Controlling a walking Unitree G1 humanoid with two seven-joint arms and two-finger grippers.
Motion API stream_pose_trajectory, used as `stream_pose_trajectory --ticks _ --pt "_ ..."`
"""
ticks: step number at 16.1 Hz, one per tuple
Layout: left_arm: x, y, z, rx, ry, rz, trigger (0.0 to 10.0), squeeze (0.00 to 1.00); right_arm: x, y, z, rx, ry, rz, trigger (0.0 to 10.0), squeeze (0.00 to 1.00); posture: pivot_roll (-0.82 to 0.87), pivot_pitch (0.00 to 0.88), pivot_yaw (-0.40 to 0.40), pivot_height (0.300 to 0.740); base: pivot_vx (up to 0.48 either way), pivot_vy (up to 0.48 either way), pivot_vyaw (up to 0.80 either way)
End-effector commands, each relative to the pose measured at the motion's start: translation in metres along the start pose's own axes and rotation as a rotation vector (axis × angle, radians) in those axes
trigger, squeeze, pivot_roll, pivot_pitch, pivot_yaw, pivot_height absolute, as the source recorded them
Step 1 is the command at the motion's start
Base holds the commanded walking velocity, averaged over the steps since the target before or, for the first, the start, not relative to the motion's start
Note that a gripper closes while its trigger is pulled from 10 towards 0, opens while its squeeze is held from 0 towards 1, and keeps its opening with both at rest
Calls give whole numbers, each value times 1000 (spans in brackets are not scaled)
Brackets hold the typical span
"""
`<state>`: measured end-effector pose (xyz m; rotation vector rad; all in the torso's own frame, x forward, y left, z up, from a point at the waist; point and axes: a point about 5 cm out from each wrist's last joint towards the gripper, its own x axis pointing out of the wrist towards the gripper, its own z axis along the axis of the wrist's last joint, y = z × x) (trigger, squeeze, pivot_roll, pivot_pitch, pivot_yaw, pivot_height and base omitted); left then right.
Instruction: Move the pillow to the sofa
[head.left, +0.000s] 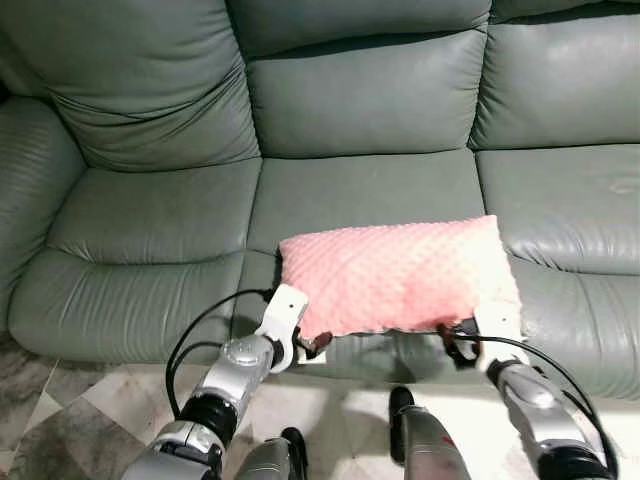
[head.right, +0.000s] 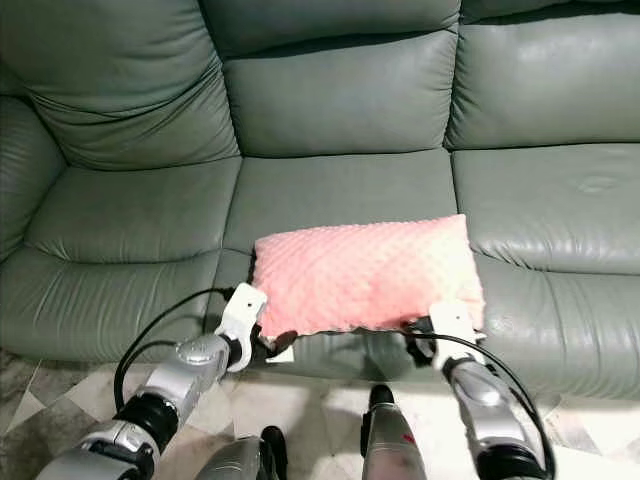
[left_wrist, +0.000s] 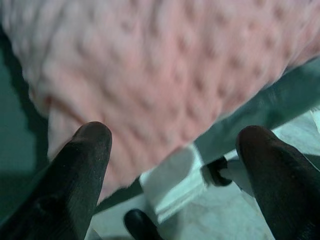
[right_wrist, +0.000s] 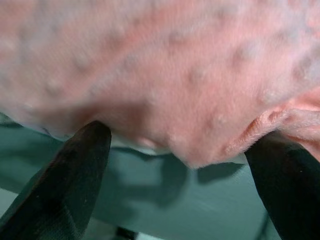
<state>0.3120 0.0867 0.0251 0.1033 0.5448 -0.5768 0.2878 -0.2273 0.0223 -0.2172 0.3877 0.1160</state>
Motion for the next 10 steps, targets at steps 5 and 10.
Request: stream_pose_trajectory --ticks 5,10 --pt "-4 4 -20 -17 58 26 10000 0 4 18 -3 58 -6 58 10000 0 -109 366 181 740 0 0 0" --pt "-4 5 -20 -9 58 42 10000 0 8 31 3 133 -36 83 10000 0 -110 362 181 740 0 0 0"
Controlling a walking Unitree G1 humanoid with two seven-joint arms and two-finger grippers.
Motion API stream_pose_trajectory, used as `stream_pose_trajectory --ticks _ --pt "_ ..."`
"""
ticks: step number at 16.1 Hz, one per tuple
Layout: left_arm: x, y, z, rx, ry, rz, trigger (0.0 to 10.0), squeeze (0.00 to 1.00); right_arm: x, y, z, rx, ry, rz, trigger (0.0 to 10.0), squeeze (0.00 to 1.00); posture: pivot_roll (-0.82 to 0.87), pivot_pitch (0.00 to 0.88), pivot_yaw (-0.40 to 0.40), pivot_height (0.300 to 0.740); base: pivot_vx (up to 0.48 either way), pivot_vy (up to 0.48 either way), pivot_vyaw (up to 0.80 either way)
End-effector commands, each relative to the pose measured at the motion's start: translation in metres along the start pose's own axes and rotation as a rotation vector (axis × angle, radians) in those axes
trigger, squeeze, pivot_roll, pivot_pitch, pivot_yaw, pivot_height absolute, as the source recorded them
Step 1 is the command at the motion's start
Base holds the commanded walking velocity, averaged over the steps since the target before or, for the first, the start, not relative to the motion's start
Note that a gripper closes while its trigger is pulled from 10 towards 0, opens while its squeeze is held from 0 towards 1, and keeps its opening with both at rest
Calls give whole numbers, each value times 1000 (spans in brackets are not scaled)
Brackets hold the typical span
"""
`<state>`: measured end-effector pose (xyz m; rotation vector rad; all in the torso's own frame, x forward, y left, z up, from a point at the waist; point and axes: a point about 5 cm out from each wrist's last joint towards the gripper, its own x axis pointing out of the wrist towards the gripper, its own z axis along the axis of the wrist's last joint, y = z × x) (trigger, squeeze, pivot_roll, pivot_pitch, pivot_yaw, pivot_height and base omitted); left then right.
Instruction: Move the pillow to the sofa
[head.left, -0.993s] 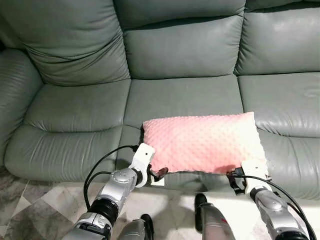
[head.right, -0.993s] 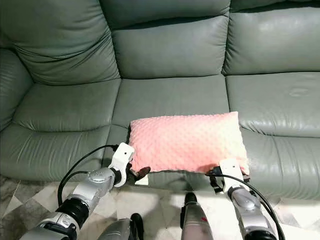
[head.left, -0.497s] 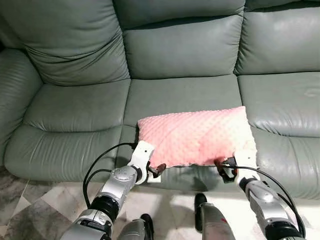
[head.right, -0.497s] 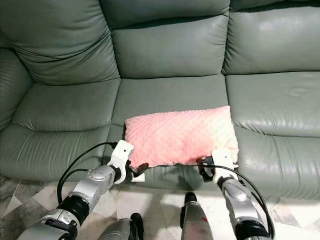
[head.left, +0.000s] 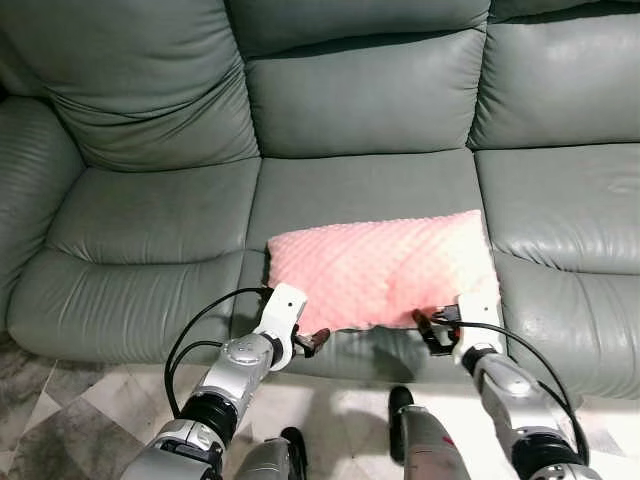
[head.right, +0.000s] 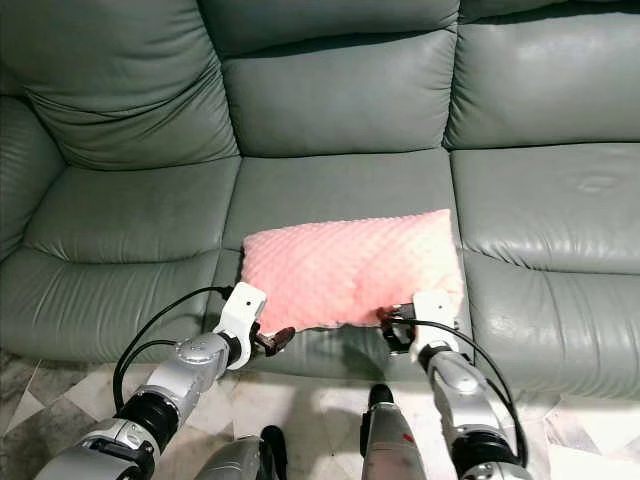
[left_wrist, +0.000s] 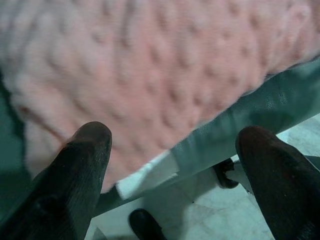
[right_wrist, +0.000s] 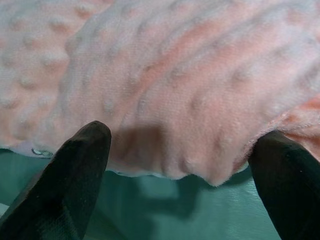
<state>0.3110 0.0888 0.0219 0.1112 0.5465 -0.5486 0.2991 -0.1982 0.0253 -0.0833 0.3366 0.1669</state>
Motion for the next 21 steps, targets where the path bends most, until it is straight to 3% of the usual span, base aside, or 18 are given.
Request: stream_pose_trajectory --ticks 1,4,8,12,14,15,18,21 --pt "-3 4 -14 -4 40 27 10000 0 0 13 -5 21 8 35 10000 0 -111 363 181 740 0 0 0" --pt "0 5 -2 -61 -24 71 10000 0 3 23 -3 11 -8 63 10000 0 -110 365 180 740 0 0 0" --pt "2 4 3 -73 -48 81 10000 0 -4 18 -14 -60 82 20 10000 0 -113 366 178 740 0 0 0" --pt "1 3 0 -73 -52 64 10000 0 -34 12 -32 -70 208 -118 10000 0 -135 341 178 740 0 0 0" --pt "-2 6 -3 -57 -54 42 10000 0 -52 24 -31 -46 223 -149 10000 0 -146 306 183 740 0 0 0" --pt "-6 12 -6 -42 -58 43 10000 0 -55 39 -21 -30 195 -130 10000 0 -159 256 188 740 0 0 0" --pt "-14 26 -5 -34 -90 88 10000 0 -53 57 1 0 135 -96 10000 0 -170 185 188 740 0 0 0" --pt "-29 48 -1 -34 -167 186 10000 0 -45 58 12 20 115 -89 10000 0 -182 83 178 740 0 0 0"
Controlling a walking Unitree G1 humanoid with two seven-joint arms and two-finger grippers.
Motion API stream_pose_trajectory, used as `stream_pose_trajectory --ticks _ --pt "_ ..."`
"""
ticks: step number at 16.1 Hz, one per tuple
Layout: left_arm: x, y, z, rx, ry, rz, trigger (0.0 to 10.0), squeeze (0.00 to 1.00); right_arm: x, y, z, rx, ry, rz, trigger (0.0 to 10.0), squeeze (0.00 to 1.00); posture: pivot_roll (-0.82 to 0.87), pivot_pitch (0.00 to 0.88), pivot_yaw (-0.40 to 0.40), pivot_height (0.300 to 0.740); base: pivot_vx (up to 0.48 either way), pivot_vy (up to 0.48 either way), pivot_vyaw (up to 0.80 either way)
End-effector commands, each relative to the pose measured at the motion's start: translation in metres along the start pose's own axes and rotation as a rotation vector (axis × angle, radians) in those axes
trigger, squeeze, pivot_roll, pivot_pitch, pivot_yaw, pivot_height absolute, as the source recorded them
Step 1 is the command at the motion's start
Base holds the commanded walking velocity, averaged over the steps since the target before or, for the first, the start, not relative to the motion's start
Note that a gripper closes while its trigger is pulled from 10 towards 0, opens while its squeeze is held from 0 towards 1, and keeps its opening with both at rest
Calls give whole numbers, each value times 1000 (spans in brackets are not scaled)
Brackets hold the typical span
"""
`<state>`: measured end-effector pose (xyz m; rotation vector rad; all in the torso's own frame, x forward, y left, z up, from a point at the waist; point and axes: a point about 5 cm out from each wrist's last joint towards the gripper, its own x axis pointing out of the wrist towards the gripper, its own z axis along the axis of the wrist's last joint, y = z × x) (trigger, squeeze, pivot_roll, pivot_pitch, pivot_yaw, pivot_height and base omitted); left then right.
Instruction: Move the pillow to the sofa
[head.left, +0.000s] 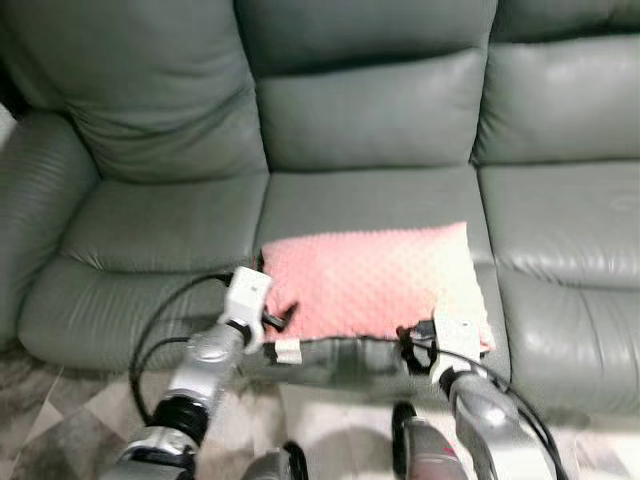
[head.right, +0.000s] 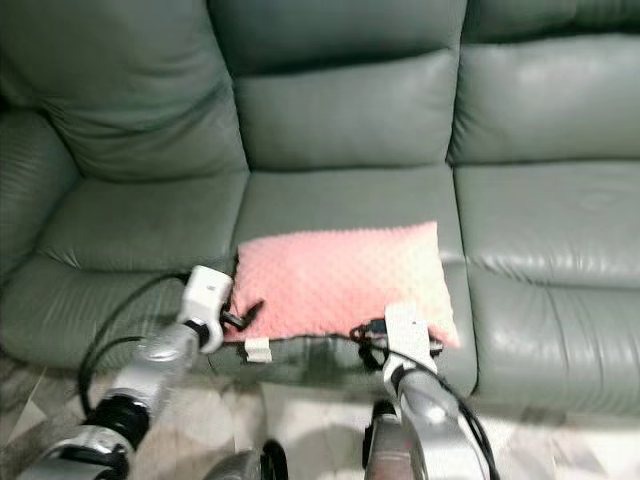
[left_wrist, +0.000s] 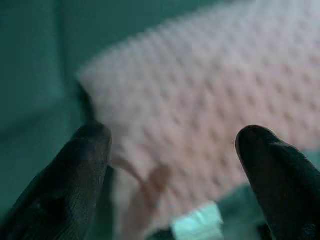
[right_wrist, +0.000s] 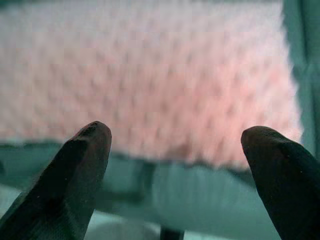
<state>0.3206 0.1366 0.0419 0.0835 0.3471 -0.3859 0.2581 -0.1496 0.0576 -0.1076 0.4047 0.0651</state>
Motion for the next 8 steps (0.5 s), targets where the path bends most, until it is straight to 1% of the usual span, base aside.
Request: stream_pose_trajectory --ticks 1,2,3,5,8 --pt "-11 16 -9 -4 1 68 10000 0 4 1 0 17 11 10 10000 0 -190 43 170 740 0 0 0" --pt "-13 23 -8 -5 -9 97 10000 0 9 0 8 10 -3 14 10000 0 -194 10 162 740 0 0 0" --pt "-18 31 -8 -8 -21 137 10000 0 12 -1 16 -9 -26 25 10000 0 -195 0 153 740 0 0 0" --pt "-24 45 -9 -69 -36 223 10000 0 20 -4 27 -28 -50 41 10000 0 -199 0 129 740 0 0 0" --pt "-30 52 -11 -104 -59 296 10000 0 24 -3 32 -36 -64 62 10000 0 -194 0 97 740 0 0 0"
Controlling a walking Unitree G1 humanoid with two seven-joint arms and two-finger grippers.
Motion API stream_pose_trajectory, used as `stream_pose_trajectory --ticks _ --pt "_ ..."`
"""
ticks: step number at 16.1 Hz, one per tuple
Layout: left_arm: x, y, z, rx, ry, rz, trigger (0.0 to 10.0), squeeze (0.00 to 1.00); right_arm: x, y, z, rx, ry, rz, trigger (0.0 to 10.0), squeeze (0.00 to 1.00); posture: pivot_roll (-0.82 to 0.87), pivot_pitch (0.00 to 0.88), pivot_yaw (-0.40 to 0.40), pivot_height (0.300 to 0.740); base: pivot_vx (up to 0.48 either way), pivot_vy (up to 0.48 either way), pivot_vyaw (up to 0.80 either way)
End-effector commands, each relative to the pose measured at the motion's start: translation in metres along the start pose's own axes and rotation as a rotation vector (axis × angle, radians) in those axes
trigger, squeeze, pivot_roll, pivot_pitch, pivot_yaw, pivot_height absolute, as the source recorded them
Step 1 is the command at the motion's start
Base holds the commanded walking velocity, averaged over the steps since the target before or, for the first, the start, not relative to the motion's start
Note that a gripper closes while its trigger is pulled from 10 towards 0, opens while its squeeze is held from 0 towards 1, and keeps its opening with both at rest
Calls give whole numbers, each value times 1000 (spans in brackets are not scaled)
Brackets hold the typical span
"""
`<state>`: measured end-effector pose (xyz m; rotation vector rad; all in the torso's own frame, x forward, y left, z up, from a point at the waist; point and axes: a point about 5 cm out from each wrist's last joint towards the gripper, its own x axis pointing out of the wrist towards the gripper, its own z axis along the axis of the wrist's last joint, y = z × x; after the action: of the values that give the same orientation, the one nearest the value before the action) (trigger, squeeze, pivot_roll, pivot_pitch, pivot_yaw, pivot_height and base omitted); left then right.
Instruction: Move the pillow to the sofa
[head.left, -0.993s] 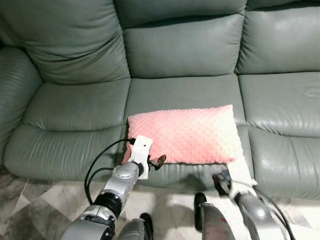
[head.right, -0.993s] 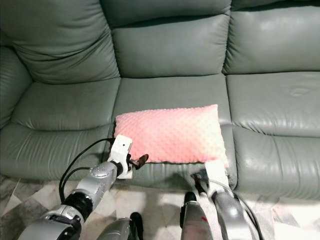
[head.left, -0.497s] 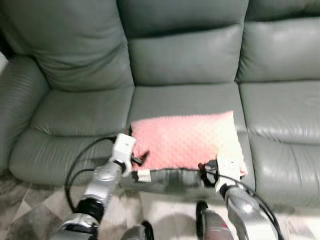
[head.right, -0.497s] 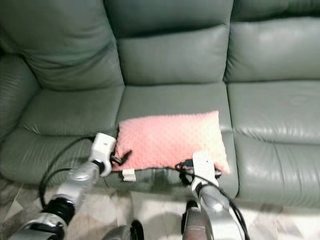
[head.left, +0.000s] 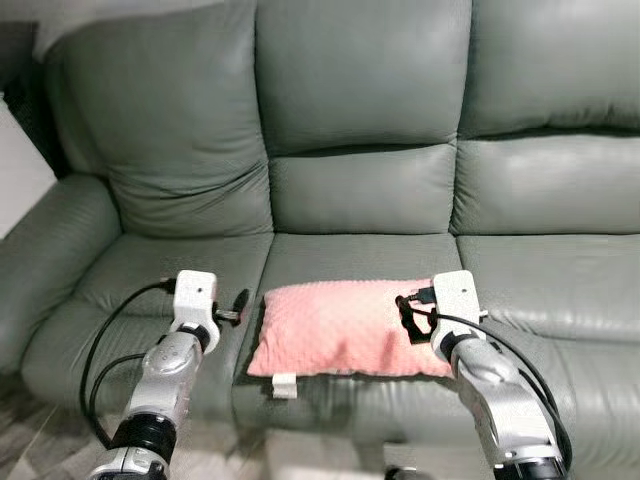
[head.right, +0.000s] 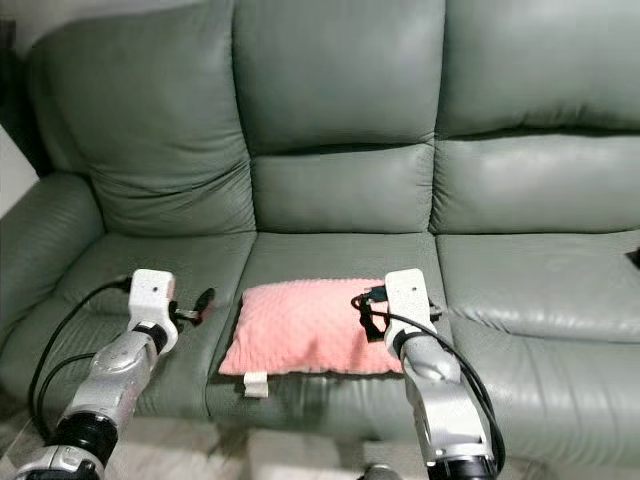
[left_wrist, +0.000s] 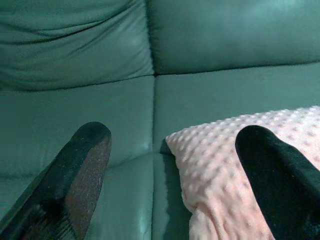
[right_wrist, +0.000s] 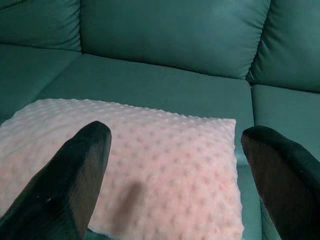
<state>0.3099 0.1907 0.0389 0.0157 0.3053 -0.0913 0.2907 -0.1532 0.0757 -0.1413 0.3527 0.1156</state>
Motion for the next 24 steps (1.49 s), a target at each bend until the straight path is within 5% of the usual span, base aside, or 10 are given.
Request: stream_pose_trajectory --ticks 1,6,9,13,19,24 --pt "-3 7 3 -35 -35 58 10000 0 4 6 5 8 -17 34 10000 0 -188 0 82 740 0 0 0" --pt "3 2 15 -69 -79 84 10000 0 14 11 16 2 -62 48 10000 0 -178 0 78 740 0 0 0" --pt "7 8 32 -63 -150 129 10000 0 16 12 42 -78 -225 76 10000 0 -176 0 85 740 0 0 0" --pt "5 17 42 -88 -209 244 10000 0 23 23 56 -84 -284 136 10000 0 -132 0 55 740 0 0 0" --pt "-2 24 38 -129 -212 294 10000 0 28 47 68 -104 -327 201 10000 0 -135 0 58 740 0 0 800" --pt "5 15 51 -92 -214 285 10000 0 25 60 63 -105 -336 220 10000 0 -153 0 71 740 0 0 795"
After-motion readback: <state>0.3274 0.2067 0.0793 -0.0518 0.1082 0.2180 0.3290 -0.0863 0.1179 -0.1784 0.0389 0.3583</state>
